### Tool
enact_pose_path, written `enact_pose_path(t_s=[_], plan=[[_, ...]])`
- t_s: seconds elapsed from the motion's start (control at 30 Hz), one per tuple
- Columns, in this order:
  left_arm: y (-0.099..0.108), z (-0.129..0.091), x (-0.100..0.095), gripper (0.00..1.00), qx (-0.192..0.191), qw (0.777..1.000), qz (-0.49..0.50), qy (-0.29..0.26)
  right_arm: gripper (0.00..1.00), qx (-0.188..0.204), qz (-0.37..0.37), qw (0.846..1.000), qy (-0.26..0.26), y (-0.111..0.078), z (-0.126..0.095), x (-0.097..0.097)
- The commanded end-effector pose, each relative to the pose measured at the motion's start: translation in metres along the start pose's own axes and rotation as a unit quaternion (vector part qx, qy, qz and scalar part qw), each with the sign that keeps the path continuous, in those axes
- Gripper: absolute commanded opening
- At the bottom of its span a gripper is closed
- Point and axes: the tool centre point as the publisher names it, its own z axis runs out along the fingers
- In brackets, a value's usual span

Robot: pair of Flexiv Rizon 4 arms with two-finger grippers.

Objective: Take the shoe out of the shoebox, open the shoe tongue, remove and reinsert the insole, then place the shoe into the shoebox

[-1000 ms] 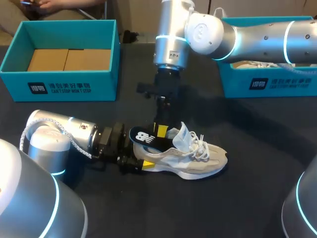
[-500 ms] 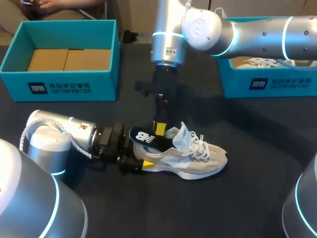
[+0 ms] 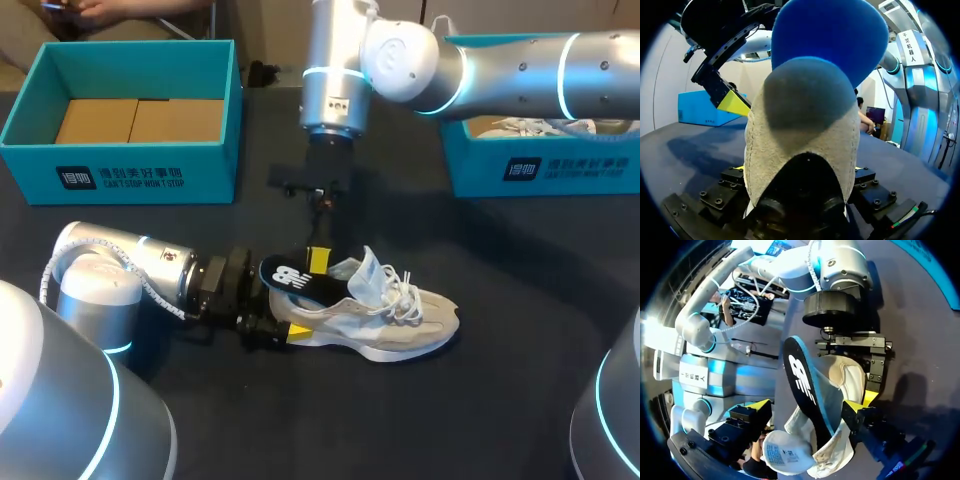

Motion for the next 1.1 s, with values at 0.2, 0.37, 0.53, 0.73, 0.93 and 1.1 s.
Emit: enact_pose_path(t_s=[0.2,0.37,0.53,0.73,0.93,1.1], plan=[[0.000,0.000,0.000,0.00,-0.001,1.000,0.000,0.000,0.79,0.008,0.014,1.000,0.009,0.003,0.004,-0.003],[0.000,0.000,0.000,0.00,-0.001,1.000,0.000,0.000,0.77,0.005,0.018,1.000,0.003,0.001,0.002,0.004],[0.000,0.000,0.000,0.00,-0.001,1.000,0.000,0.000,0.76,0.005,0.020,1.000,0.004,0.003,0.004,0.008],[0.000,0.000,0.000,0.00,-0.001,1.000,0.000,0.000,0.75,0.008,0.023,1.000,0.005,0.006,0.007,0.013],[0.000,0.000,0.000,0.00,-0.001,1.000,0.000,0.000,0.71,0.003,0.017,1.000,0.013,0.009,0.014,0.012],[0.000,0.000,0.000,0.00,-0.001,1.000,0.000,0.000,0.70,-0.003,0.013,1.000,0.015,0.008,0.019,0.013]])
